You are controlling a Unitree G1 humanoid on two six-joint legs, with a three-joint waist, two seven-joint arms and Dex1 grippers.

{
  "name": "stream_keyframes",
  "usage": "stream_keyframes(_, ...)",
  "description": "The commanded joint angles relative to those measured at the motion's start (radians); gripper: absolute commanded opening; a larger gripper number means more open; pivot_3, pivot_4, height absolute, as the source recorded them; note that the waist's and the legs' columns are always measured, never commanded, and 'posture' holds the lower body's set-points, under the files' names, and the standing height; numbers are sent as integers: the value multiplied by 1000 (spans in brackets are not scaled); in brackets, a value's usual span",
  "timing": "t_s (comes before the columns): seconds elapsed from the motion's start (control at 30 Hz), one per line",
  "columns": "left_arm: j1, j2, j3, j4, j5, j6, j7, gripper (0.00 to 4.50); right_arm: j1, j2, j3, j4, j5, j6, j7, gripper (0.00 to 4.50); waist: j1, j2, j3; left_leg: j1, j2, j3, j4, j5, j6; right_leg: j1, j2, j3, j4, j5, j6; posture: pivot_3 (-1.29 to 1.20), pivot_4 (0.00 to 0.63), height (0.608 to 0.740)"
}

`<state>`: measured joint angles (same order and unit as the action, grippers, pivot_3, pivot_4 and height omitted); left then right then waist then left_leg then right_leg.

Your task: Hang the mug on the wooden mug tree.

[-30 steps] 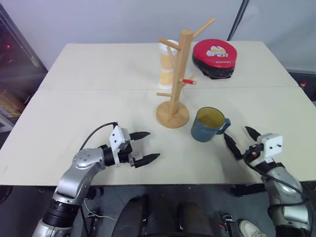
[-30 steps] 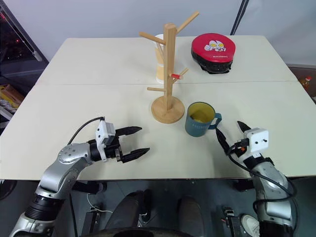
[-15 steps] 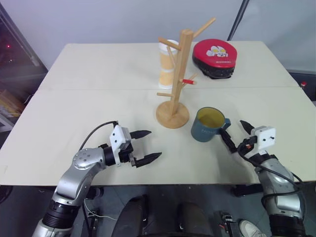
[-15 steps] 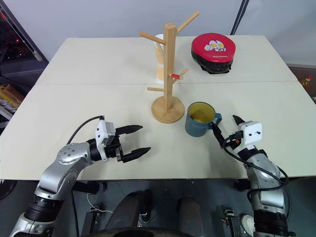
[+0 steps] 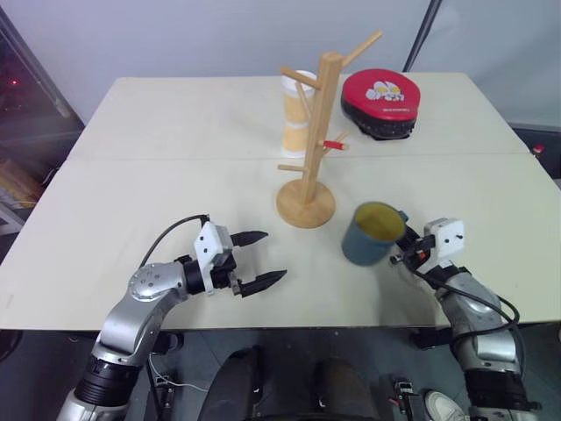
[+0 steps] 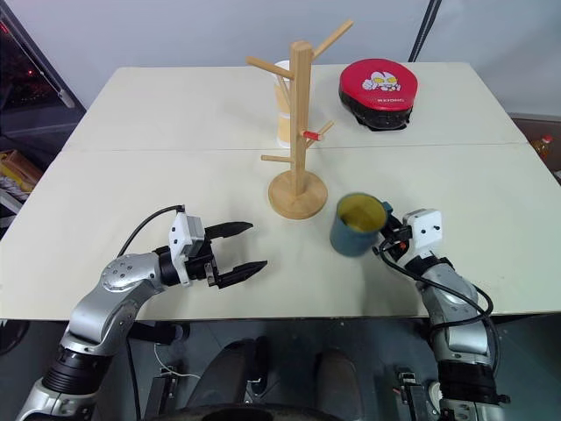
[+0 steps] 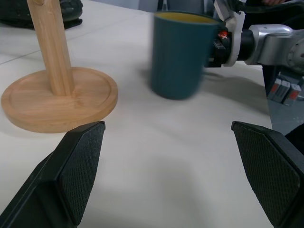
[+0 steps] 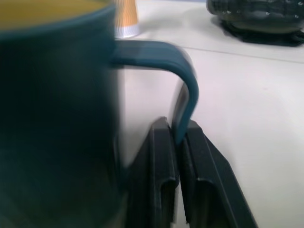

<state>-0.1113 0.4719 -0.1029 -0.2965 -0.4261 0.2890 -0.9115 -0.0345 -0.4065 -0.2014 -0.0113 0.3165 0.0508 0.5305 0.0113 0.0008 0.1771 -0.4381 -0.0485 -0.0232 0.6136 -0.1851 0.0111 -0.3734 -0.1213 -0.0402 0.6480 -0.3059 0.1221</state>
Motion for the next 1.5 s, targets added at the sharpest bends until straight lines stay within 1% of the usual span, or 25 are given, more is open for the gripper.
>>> stream_keyframes(0.03, 1, 3, 24, -20, -2, -25, 13, 4500, 24, -58, 35, -143, -61, -1, 19, 68, 0, 0, 0, 0, 0, 0, 0, 0, 0, 0, 0, 0, 0, 0, 0, 0, 150, 740)
stream_keyframes(0.1, -6, 1, 32, 2, 7, -39, 20, 4500, 35, -135, 92, -255, -154, -5, 49, 68, 0, 1, 1, -1, 0, 0, 0, 0, 0, -1, 0, 0, 0, 0, 0, 0, 150, 740)
stream_keyframes(0.17, -16, 1, 37, 26, 15, -55, 24, 4500, 7, -206, 125, -361, -214, 19, 65, 68, -2, 1, 1, -1, 1, 1, 0, 0, 0, -1, 0, 0, 0, 0, -1, 0, 150, 740)
stream_keyframes(0.27, -37, 0, 40, 59, 21, -78, 26, 4500, -95, -288, 137, -468, -260, 111, 75, 68, -1, 1, 1, -1, 2, 1, 0, 0, 0, -2, 1, 0, 0, 0, -1, 0, 150, 740)
stream_keyframes(0.47, -86, -8, 49, 89, 11, -95, 24, 4500, -306, -397, 150, -520, -275, 283, 131, 68, 3, -1, 2, -4, 2, 1, 1, 0, 0, -3, 1, 0, -2, 1, 0, 0, 150, 740)
stream_keyframes(0.57, -100, -12, 53, 86, 2, -92, 23, 4500, -364, -423, 168, -516, -282, 324, 153, 68, 2, -1, 2, -5, 2, 0, 1, 0, 0, -3, 0, -1, -2, 1, 0, 0, 150, 740)
stream_keyframes(0.67, -114, -13, 65, 54, -25, -69, 22, 4500, -428, -438, 188, -497, -294, 349, 170, 68, 0, -1, 2, -5, 2, 1, 1, 0, 0, -3, 0, -1, -2, 1, 0, 0, 150, 740)
stream_keyframes(0.8, -123, -8, 78, 4, -74, -24, 26, 4500, -479, -440, 197, -478, -294, 370, 188, 68, 0, -1, 2, -5, 2, 1, 1, 0, 0, -4, 1, -1, -1, 1, 0, 0, 150, 740)
stream_keyframes(1.17, -222, -4, 113, -73, -157, 72, 62, 4500, -609, -404, 279, -367, -326, 350, 204, 68, -1, -1, 2, -4, 2, 1, 2, 0, 0, -3, 2, -1, -1, 1, 0, 0, 150, 740)
stream_keyframes(1.5, -253, -4, 121, -108, -192, 99, 92, 4500, -686, -363, 353, -233, -390, 316, 207, 68, -1, -1, 2, -4, 2, 1, 2, 0, 0, -4, 3, -1, 0, 2, 0, 0, 150, 740)
